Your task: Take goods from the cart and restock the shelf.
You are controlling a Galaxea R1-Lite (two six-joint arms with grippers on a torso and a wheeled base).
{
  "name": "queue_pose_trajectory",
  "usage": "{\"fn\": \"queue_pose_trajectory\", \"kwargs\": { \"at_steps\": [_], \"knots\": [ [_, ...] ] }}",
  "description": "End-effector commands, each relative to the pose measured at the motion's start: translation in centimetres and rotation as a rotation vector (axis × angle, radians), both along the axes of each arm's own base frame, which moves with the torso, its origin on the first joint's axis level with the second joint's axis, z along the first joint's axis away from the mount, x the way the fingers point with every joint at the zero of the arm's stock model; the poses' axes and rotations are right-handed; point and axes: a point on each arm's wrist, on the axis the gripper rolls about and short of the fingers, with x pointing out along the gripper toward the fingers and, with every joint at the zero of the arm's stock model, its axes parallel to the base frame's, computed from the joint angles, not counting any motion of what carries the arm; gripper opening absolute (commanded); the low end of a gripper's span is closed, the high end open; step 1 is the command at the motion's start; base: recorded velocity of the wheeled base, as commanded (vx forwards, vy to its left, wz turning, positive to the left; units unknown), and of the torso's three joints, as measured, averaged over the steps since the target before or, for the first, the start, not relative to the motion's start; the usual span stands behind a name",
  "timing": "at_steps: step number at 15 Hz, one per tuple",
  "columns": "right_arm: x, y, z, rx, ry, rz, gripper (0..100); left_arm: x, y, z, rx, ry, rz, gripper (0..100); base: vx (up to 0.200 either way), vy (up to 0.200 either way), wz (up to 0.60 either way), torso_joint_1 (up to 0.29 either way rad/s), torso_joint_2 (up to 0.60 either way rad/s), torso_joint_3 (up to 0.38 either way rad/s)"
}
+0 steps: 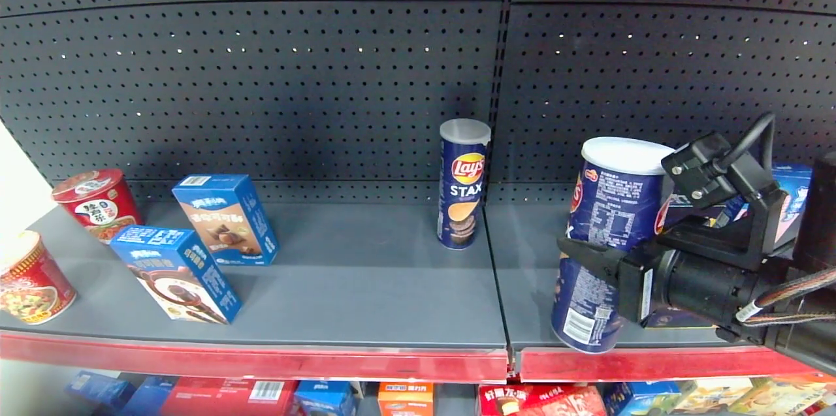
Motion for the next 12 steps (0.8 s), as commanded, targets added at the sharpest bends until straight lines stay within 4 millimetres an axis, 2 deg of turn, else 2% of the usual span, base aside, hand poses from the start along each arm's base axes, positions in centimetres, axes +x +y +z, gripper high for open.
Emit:
{"fn": "queue_pose_trajectory", "kwargs": {
  "at_steps": [1,2,3,4,5,6,7,9,12],
  "knots": [
    [-0.2,0.1,0.0,0.004,-0.003,0.008,0,7.2,-1.3,3.6,0.018,0.066,-0.184,100,0.0,0.0,0.0,0.0,0.0,0.0],
    [-0.2,0.0,0.1,0.005,-0.004,0.008,0,7.8,-1.4,4.0,0.018,0.061,-0.196,100,0.0,0.0,0.0,0.0,0.0,0.0],
    [-0.4,-0.2,0.5,0.017,-0.018,0.005,0,9.8,-1.9,6.2,0.021,0.04,-0.265,100,0.0,0.0,0.0,0.0,0.0,0.0],
    [-0.5,-0.3,0.7,0.022,-0.023,0.006,0,10.7,-2.1,7.1,0.022,0.032,-0.298,100,0.0,0.0,0.0,0.0,0.0,0.0],
    [-0.7,-0.5,0.6,0.024,-0.023,0.006,0,13.5,-2.6,8.6,0.025,0.044,-0.335,100,0.0,0.0,0.0,0.0,0.0,0.0],
    [-0.8,-0.6,0.6,0.025,-0.022,0.006,0,14.3,-2.8,8.9,0.028,0.044,-0.341,100,0.0,0.0,0.0,0.0,0.0,0.0],
    [-1.1,-0.8,0.8,0.032,-0.028,0.004,0,16.9,-3.9,9.6,0.033,0.054,-0.395,100,0.0,0.0,0.0,0.0,0.0,0.0],
    [-1.1,-1.0,0.8,0.035,-0.028,0.001,0,19.1,-4.9,9.7,0.037,0.027,-0.514,100,0.0,0.0,0.0,0.0,0.0,0.0],
    [-1.3,-1.2,0.3,0.027,-0.019,0.002,0,21.5,-6.1,8.1,0.035,0.037,-0.64,100,0.0,0.0,0.0,0.0,0.0,0.0]
  ]
}}
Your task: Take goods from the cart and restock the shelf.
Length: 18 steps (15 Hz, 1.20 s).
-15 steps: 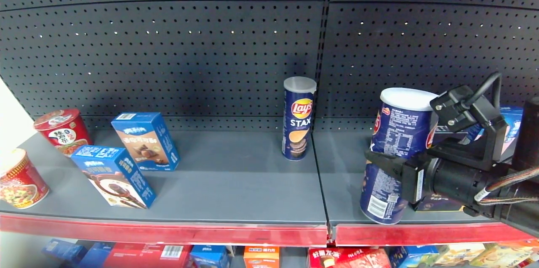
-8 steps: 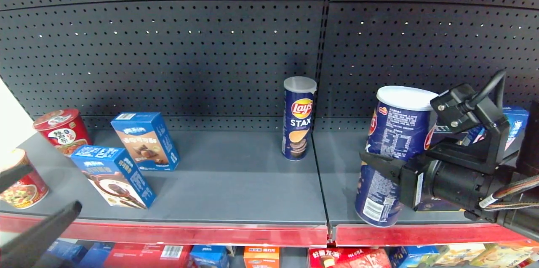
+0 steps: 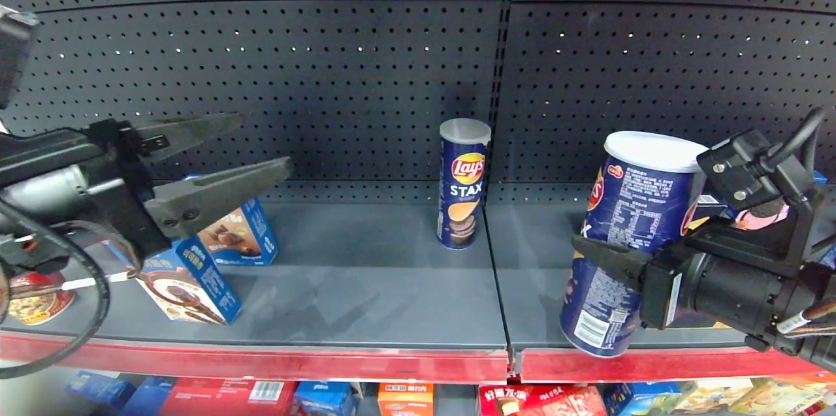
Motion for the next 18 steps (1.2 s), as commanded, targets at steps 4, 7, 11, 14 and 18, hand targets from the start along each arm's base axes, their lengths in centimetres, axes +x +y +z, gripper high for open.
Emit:
{"fn": "queue_pose_trajectory", "kwargs": {
  "at_steps": [4,7,11,14,18],
  "knots": [
    [-0.2,-0.2,-0.1,0.0,0.001,0.003,0,4.3,-2.6,-4.0,0.037,0.148,-0.116,100,0.0,0.0,0.0,0.0,0.0,0.0],
    [-0.2,-0.2,-0.2,-0.001,0.002,0.005,0,6.7,-3.7,-5.0,0.011,0.127,-0.157,100,0.0,0.0,0.0,0.0,0.0,0.0],
    [-0.2,-0.2,-0.1,0.001,0.0,0.003,0,9.9,-5.1,-6.9,-0.008,0.154,-0.168,100,0.0,0.0,0.0,0.0,0.0,0.0],
    [-0.1,-0.1,-0.1,0.0,0.001,0.006,0,12.1,-5.9,-7.5,-0.008,0.161,-0.174,100,0.0,0.0,0.0,0.0,0.0,0.0],
    [0.0,0.0,-0.3,-0.004,0.009,0.007,0,15.0,-6.5,-8.6,-0.006,0.17,-0.158,100,0.0,0.0,0.0,0.0,0.0,0.0]
  ]
}}
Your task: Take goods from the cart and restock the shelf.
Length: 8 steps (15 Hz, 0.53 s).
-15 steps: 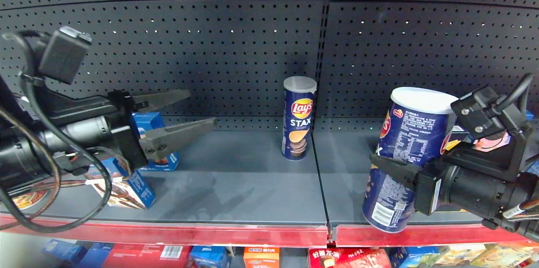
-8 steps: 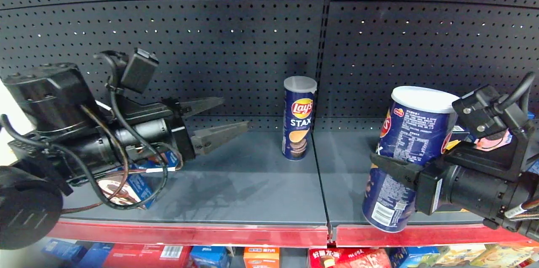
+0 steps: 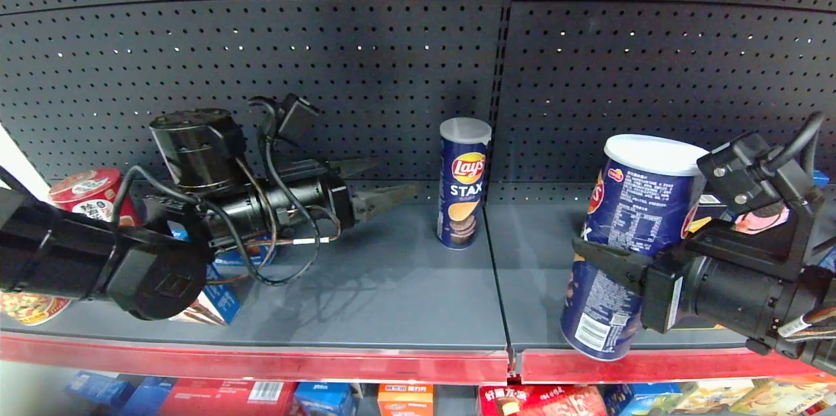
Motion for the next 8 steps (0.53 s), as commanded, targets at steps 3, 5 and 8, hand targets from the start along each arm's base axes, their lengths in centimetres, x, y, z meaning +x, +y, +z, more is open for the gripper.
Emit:
{"fn": "queue_pose_trajectory", "kwargs": {
  "at_steps": [3,5,8],
  "knots": [
    [0.0,0.1,-0.3,-0.008,0.013,0.017,0,3.9,-1.0,-1.9,0.002,0.003,-0.012,100,0.0,0.0,0.0,0.0,0.0,0.0],
    [0.1,0.2,-0.4,-0.01,0.015,0.015,0,5.4,-1.5,-2.0,-0.003,-0.02,-0.065,100,0.0,0.0,0.0,0.0,0.0,0.0],
    [0.3,0.3,-0.5,-0.011,0.02,0.015,0,7.1,-2.2,-2.8,-0.005,-0.027,-0.082,100,0.0,0.0,0.0,0.0,0.0,0.0]
  ]
}}
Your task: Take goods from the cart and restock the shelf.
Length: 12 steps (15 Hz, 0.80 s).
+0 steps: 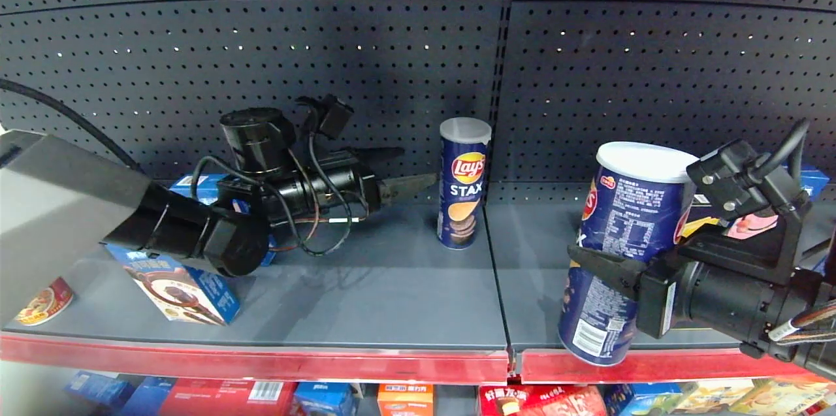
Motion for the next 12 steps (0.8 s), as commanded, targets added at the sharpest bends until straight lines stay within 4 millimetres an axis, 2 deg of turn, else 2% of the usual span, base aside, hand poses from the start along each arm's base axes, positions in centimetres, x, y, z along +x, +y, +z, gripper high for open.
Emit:
{"fn": "queue_pose_trajectory", "kwargs": {
  "at_steps": [1,5,9,12],
  "knots": [
    [0.3,0.3,-0.2,-0.006,0.01,0.0,0,1.7,-0.5,-1.6,0.004,0.01,-0.003,100,0.0,0.0,0.0,0.0,0.0,0.0],
    [0.6,0.5,-0.3,-0.004,0.017,-0.001,0,2.4,-1.0,-2.1,0.005,0.006,-0.069,100,0.0,0.0,0.0,0.0,0.0,0.0],
    [0.6,0.2,-0.4,-0.001,0.018,-0.016,0,4.2,-2.7,-2.5,-0.005,-0.02,-0.095,100,0.0,0.0,0.0,0.0,0.0,0.0],
    [0.6,0.1,-0.3,0.002,0.015,-0.017,0,5.1,-3.3,-2.6,-0.005,-0.02,-0.1,100,0.0,0.0,0.0,0.0,0.0,0.0]
  ]
}}
